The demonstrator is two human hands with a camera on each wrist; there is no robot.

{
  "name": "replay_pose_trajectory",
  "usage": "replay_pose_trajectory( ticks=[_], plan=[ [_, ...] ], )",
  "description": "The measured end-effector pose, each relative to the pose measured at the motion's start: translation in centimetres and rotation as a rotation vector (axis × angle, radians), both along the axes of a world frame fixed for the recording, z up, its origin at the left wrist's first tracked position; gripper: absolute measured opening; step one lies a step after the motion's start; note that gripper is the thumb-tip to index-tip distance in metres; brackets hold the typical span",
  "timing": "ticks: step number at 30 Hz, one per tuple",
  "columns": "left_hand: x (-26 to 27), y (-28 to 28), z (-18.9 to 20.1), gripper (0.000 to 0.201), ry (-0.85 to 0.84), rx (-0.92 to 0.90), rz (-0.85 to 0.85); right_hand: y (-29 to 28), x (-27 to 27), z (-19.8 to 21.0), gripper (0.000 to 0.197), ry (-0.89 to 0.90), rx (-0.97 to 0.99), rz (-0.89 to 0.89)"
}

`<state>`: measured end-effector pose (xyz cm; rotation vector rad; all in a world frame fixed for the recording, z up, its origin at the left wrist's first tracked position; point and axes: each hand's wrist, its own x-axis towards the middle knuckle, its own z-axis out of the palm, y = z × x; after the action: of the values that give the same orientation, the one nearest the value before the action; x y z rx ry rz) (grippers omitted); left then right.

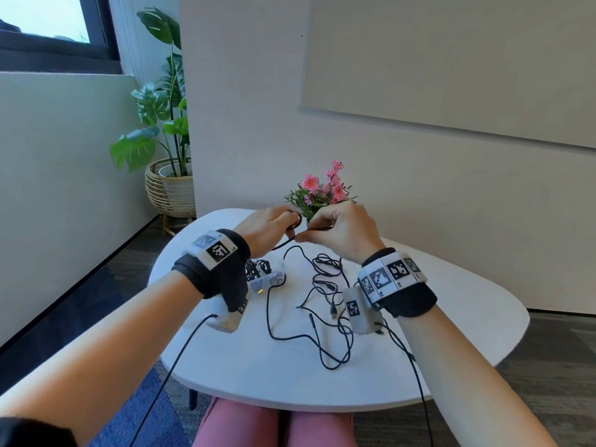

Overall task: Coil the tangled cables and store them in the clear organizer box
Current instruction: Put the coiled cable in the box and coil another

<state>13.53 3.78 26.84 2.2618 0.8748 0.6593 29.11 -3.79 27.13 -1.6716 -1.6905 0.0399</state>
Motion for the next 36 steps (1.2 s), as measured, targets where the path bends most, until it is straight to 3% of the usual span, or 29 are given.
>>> replay_pose_trajectory(
  ticks=[5,8,10,15,19,21,28,36],
  plan=[
    [-0.6,-0.4,-0.6,0.022,0.09,-0.052,-0.05,0.1,2.0,1.1,0.027,0.171,0.045,-0.024],
    [-0.2,-0.4,-0.9,0.031,0.16,0.013,-0.052,0.2,2.2,0.8,0.025,0.252,0.068,-0.004],
    [-0.1,-0.4,-0.8,0.027,0.145,0.007,-0.075,0.5,2.3,0.4,0.022,0.313,0.097,0.011],
    [0.1,-0.3,-1.2,0.029,-0.159,-0.214,-0.196,1.4,2.6,-0.7,0.01,0.535,0.155,0.038],
    [0.6,-0.4,-1.7,0.031,-0.352,-0.365,-0.182,1.3,2.2,-0.5,0.009,0.641,0.187,0.099],
    [1.1,-0.3,-1.6,0.03,-0.412,-0.401,-0.186,1.5,2.1,0.5,0.007,0.623,0.229,0.09],
    [3.5,0.9,1.6,0.032,-0.422,-0.216,-0.119,4.6,2.5,7.4,0.013,0.304,0.388,0.024],
    [6.6,2.9,6.0,0.034,-0.987,-0.521,-0.124,8.0,3.1,8.7,0.016,0.364,0.423,-0.03]
  ],
)
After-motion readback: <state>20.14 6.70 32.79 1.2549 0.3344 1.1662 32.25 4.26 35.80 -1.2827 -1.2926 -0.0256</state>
